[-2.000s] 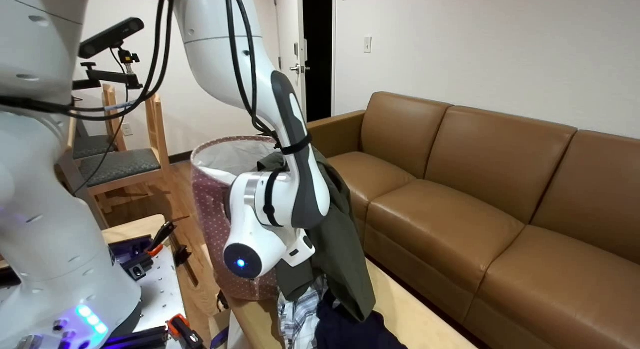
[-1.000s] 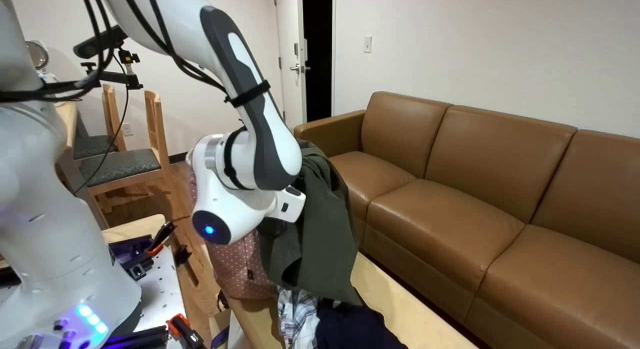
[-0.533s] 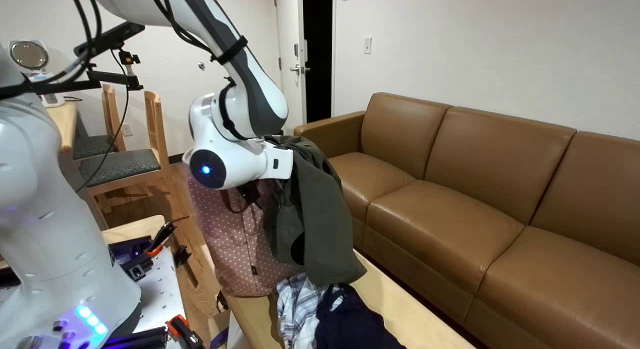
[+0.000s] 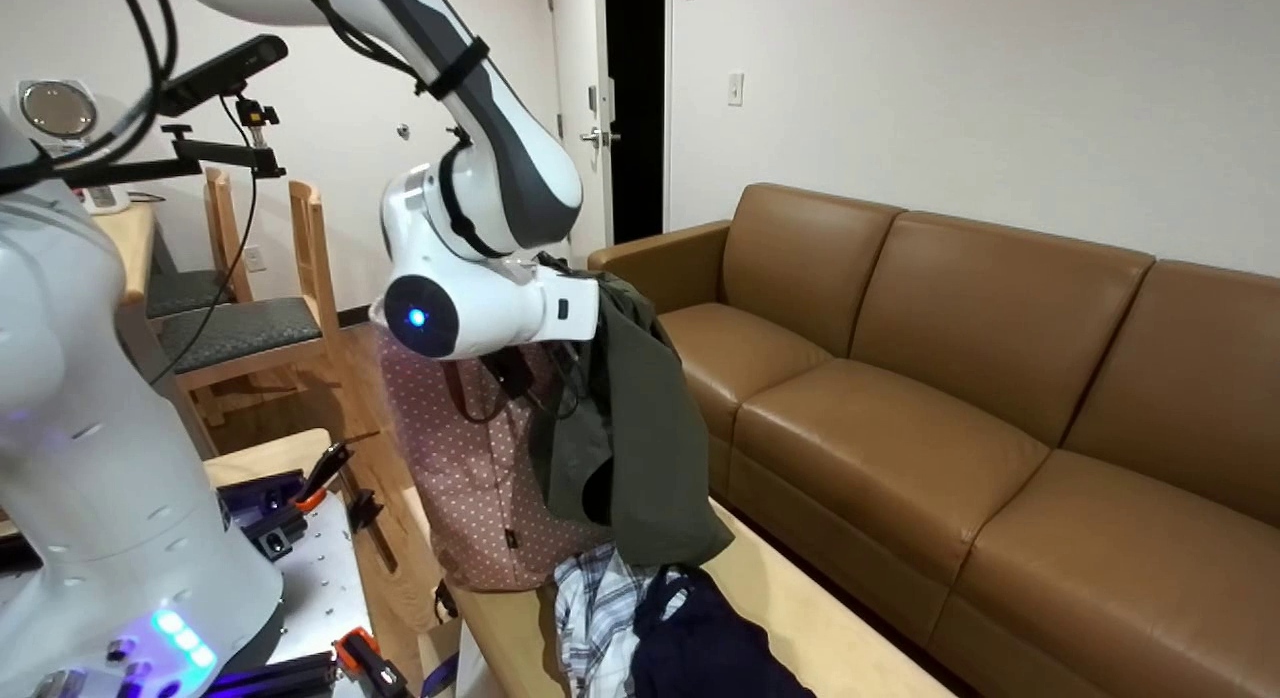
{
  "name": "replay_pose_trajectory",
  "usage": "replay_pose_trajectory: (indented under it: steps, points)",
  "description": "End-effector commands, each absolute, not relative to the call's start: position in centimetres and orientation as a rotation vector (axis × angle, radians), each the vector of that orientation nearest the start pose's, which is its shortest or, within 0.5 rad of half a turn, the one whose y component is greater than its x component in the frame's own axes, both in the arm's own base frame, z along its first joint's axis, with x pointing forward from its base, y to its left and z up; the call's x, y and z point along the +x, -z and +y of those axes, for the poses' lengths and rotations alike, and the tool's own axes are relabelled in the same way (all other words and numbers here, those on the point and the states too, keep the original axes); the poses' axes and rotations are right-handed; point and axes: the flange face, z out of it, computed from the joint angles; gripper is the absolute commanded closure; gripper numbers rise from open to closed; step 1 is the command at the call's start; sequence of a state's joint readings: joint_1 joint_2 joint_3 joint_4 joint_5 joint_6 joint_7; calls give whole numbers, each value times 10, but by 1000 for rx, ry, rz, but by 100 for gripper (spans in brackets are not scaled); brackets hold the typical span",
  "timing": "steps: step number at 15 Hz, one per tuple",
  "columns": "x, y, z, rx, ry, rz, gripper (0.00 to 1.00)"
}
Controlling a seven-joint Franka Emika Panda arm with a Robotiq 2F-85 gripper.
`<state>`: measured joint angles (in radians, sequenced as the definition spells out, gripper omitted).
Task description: Pick the cloth and put it in the bag
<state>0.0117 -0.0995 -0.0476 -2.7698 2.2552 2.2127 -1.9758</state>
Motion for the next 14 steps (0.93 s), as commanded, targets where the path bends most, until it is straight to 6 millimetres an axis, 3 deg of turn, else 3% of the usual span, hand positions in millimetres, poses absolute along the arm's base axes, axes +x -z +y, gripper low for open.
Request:
replay_pose_trajectory:
  steps: [1, 2, 3, 4, 5, 7, 9, 11, 13, 14]
  points:
    - [361, -296, 17, -2077, 1179, -19, 96]
    - [358, -308, 23, -2077, 1193, -96, 95]
    - [376, -331, 32, -2081, 1206, -145, 96]
    - [371, -344, 40, -2092, 1214, -186, 96]
    - [377, -308, 27, -2094, 1183, -118, 96]
    - [375, -331, 37, -2096, 1202, -170, 96]
    - [373, -337, 39, -2094, 1213, -184, 96]
    - [371, -359, 44, -2094, 1254, -203, 93]
    - [359, -397, 65, -2107, 1281, -286, 94]
    - [353, -408, 73, -2133, 1300, -339, 96]
